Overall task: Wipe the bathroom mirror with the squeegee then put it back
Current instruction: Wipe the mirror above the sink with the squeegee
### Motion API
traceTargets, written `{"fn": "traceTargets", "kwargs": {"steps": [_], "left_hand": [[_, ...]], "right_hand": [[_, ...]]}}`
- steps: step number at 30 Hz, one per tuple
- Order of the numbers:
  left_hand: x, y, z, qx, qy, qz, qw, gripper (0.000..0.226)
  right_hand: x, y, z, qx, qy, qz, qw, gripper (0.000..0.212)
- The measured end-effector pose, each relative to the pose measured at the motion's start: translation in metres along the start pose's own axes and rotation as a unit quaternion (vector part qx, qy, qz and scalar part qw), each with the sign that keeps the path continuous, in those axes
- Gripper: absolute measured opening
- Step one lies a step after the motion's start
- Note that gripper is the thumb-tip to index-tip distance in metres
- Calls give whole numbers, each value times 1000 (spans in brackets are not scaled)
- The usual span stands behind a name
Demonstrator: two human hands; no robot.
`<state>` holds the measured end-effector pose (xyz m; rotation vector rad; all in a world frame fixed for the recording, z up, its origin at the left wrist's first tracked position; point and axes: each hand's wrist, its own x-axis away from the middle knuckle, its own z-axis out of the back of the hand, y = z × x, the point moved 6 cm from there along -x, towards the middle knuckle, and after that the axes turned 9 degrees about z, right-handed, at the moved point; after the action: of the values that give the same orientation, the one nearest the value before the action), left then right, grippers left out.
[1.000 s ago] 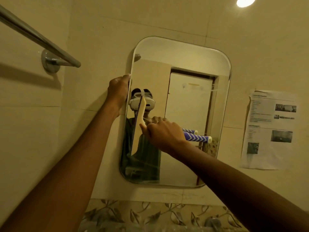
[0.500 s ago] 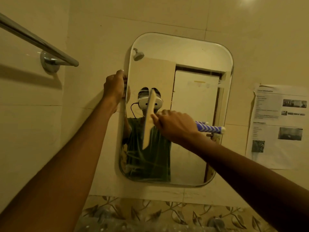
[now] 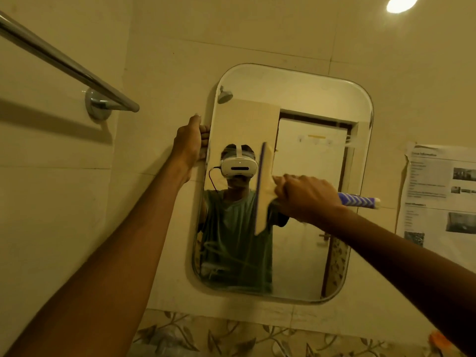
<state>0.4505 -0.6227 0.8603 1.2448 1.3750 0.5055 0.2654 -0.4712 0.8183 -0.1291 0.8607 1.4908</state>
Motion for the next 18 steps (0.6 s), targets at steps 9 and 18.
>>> {"fn": "traceTargets", "kwargs": {"steps": [9, 18], "left_hand": [[1, -5, 6, -41, 25, -31, 998, 32], [8, -7, 8, -63, 39, -12, 997, 37]], "right_hand": [[15, -5, -3, -23, 24, -46, 998, 31], [-2, -34, -31, -69, 25, -18, 997, 28]]}}
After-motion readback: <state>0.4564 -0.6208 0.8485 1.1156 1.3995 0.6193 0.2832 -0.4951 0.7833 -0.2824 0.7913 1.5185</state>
